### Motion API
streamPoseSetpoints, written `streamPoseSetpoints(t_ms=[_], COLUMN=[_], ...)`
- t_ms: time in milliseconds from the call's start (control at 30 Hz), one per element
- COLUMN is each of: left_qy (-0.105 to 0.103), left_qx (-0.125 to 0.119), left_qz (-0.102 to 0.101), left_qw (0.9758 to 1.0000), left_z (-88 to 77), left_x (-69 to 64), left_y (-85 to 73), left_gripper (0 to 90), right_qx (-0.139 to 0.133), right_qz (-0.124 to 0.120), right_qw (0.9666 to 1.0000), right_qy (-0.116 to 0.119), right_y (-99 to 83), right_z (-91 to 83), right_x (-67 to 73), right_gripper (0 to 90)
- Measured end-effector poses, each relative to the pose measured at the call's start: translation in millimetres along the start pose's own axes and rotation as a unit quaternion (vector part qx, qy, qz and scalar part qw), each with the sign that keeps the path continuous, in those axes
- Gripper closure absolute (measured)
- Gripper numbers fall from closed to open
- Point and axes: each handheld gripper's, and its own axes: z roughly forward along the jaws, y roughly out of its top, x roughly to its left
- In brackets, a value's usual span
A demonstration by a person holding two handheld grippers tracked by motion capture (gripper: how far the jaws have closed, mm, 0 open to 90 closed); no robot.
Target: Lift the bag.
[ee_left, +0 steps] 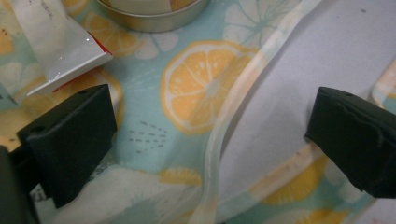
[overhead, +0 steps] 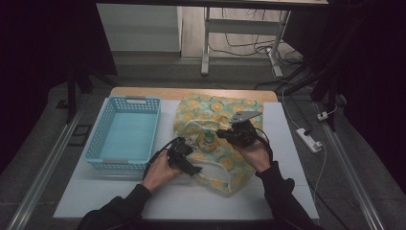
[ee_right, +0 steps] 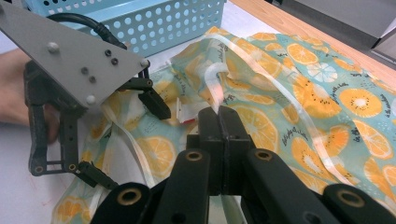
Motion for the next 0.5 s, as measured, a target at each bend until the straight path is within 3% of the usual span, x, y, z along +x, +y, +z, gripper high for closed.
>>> streamPoseSetpoints(t_ms=[233,367,500], left_qy=[0.007,0.004,0.011], left_qx=[0.004,0.001,0.002], left_qz=[0.006,0.008,-0.008], left_qw=[0.9999,1.0,0.9999], left_z=[-1.4,-5.3,-8.3], left_x=[-1.4,-3.4,-2.1], left_y=[0.5,1.6,3.6], left_gripper=[4.8,19.3,37.6], right_qx=[0.002,0.003,0.004], right_qz=[-0.001,-0.001,-0.001], right_qw=[1.0,1.0,1.0], right_qy=[0.001,0.002,0.002], right_y=[-0.2,-0.2,-0.3], right_z=[1.3,1.7,2.3], right_x=[0.8,1.0,1.5], right_gripper=[90.0,90.0,90.0])
